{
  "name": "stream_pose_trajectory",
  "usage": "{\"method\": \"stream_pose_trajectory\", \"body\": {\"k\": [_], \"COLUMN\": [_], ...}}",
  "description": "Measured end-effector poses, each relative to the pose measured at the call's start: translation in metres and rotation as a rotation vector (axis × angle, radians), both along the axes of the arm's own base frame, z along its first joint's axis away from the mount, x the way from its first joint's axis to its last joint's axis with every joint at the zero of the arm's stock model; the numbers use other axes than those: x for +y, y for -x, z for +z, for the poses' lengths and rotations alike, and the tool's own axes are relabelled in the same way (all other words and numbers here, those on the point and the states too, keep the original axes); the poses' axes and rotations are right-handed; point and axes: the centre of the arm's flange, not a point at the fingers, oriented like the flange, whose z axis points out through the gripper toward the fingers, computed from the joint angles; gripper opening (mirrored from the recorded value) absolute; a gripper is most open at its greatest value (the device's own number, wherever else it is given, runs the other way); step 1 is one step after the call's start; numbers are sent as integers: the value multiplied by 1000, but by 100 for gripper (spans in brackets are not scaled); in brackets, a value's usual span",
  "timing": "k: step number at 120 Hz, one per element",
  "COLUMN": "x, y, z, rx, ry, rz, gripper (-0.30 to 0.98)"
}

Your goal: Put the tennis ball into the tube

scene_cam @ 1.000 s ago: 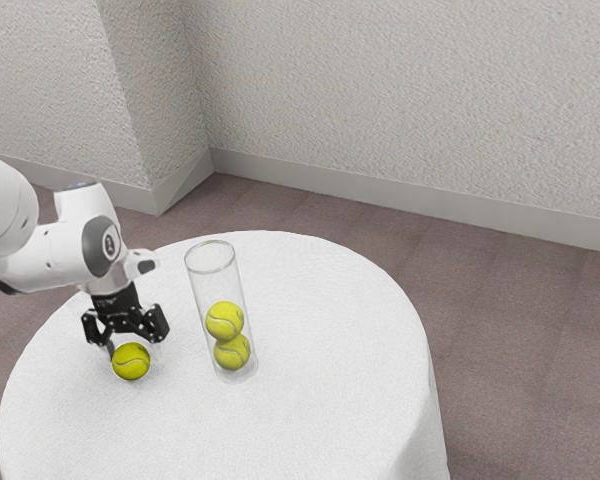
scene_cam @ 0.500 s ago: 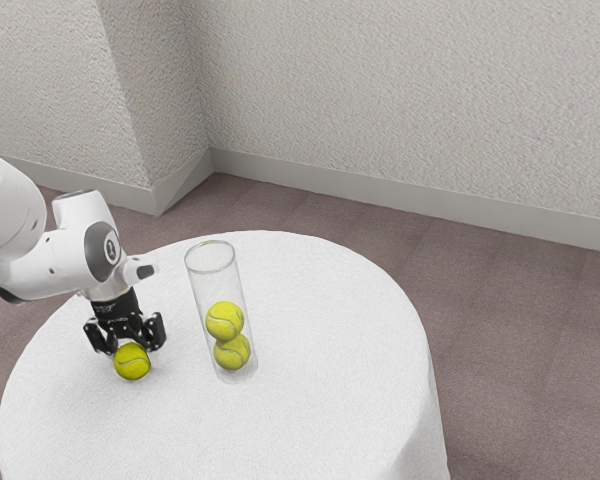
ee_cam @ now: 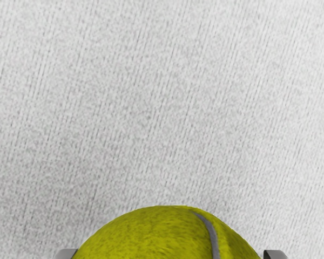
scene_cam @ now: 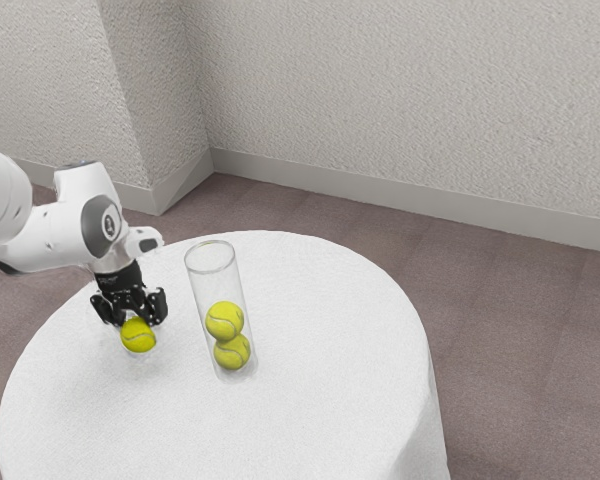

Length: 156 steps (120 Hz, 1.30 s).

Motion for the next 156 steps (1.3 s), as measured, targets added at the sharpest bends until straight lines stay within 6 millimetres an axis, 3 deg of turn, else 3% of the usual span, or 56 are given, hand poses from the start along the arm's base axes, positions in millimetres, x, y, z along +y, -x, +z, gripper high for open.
{"method": "stream_pose_trajectory", "body": {"k": [20, 37, 49, 66, 93, 112, 123, 142, 156], "x": [2, 1, -3, -28, -59, -113, -133, -146, -139], "y": [-43, -80, -87, -93, -98, -102, -102, -101, -106], "z": [89, 186, 221, 237, 227, 233, 236, 236, 232], "rx": [-78, -142, -137, -124, -109, -151, -167, -193, -207], "ry": [-103, -249, -310, -350, -351, -365, -370, -386, -395], "rz": [-117, -182, -193, -220, -242, -309, -330, -342, -337], "gripper": [27, 25, 25, 23, 22, 21, 21, 21, 21]}}
